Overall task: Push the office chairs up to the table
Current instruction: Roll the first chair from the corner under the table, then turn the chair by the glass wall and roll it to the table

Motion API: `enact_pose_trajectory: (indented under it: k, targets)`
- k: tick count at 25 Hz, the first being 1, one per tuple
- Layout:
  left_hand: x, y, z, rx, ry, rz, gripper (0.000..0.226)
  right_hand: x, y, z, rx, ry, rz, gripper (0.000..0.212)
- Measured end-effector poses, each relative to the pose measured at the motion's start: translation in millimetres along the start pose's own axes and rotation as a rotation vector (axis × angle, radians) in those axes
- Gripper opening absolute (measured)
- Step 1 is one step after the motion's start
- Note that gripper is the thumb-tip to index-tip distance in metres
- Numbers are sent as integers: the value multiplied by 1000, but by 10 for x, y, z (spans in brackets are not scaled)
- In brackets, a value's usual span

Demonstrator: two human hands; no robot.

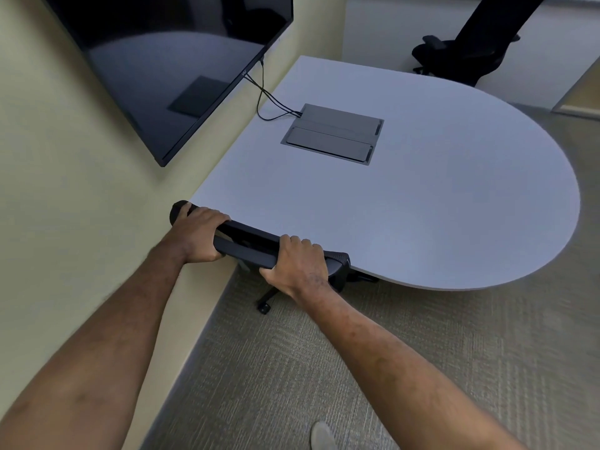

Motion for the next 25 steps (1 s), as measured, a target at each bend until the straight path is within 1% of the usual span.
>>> enact_pose_trajectory:
  k: [6, 11, 15, 18, 20, 23, 25]
  targets:
    - [-444, 70, 8, 88, -9, 55, 85, -192, 179, 13, -14, -38, 36, 68]
    - [-952, 129, -23, 132, 33, -7, 87, -571, 372, 53, -72, -29, 120, 70]
    - [-1496, 128, -15, 189, 84, -67, 97, -1031, 613, 128, -74, -81, 169, 82]
    - [-1966, 90, 2, 201, 263, -101, 96, -1493, 897, 202, -104, -128, 114, 83]
    - [-2324, 23, -10, 171, 315, -120, 92, -1831, 1100, 238, -107, -123, 48, 80]
    - [-2947, -137, -104, 132, 200, -218, 85, -2396, 1442, 277, -83, -85, -61, 77]
    - [-3364, -241, -207, 141, 141, -284, 84, -2784, 1700, 294, -67, -66, -129, 75]
Point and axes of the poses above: each hand's wrist, its own y-axis away from the middle knuckle, its own z-axis out of the back of the hand, x = y × z, the point moved 1 cm from there along -y, towards the middle knuckle, and after that the axes turned 7 degrees about y, right-handed, at the moved point
